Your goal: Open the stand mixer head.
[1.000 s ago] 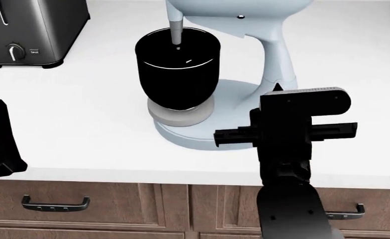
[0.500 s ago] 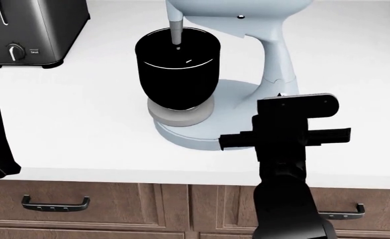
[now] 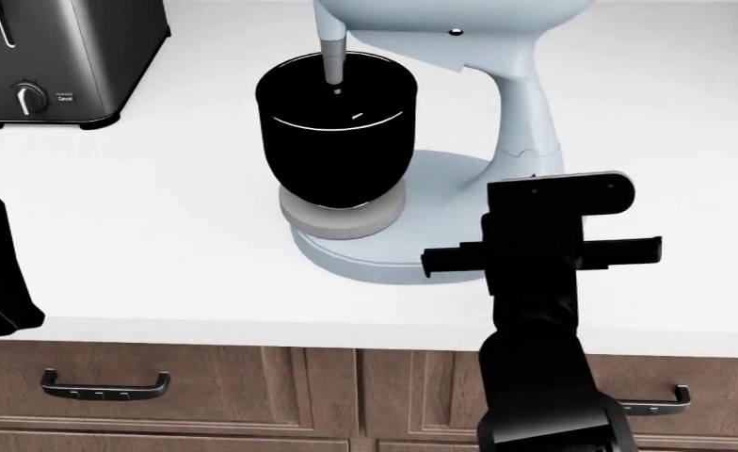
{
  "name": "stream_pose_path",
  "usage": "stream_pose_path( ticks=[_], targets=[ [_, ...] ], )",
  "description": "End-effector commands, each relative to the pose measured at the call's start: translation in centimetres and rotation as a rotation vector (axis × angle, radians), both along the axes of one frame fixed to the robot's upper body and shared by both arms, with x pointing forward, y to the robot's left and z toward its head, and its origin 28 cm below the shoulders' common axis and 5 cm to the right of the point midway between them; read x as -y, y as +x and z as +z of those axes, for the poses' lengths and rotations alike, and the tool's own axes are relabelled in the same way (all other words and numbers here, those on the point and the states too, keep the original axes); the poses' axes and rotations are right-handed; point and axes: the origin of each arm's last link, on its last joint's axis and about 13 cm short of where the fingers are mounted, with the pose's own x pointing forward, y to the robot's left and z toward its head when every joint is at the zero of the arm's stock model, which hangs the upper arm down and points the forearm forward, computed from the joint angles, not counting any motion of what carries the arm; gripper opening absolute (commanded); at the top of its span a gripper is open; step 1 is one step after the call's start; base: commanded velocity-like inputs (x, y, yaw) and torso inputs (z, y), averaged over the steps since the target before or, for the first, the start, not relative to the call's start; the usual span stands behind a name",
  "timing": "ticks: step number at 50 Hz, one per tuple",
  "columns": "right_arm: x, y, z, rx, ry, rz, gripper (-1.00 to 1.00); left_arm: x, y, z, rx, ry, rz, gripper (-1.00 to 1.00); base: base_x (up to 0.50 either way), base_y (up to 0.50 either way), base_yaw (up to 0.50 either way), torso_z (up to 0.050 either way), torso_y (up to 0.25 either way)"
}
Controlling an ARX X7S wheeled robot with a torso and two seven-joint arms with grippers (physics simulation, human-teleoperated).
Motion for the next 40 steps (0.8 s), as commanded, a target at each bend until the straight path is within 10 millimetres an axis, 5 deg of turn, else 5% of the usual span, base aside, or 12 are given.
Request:
stream_pose_path(
  ticks=[1,16,17,25,40],
  targets=[
    [0.0,0.5,-0.5,-0.010,-0.004,-0.008,-1.00,-0.3,-0.5,0.0,0.001,0.000,0.000,1.00,0.00,0.00,0.00,0.000,0.000],
    [0.2,0.7,-0.2,-0.010,0.007,-0.030,-1.00,-0.2,-0.1,-0.1,-0.002,0.002,0.004,1.00,0.01,0.00,0.00,0.000,0.000],
    [0.0,-0.1,0.2,0.014,-0.004,-0.016,1.00,-0.2,0.0,-0.2,-0.005,0.003,0.005,1.00,0.00,0.00,0.00,0.000,0.000],
    [-0.4,-4.0,2.1,0.059,0.021,0.008,1.00,0.0,0.6,0.0,-0.001,0.001,0.011,1.00,0.00,0.00,0.00,0.000,0.000],
    [-0.3,-4.8,2.6,0.070,0.013,0.018,1.00,0.2,0.8,0.2,0.006,0.000,0.020,1.00,0.00,0.00,0.00,0.000,0.000]
  ],
)
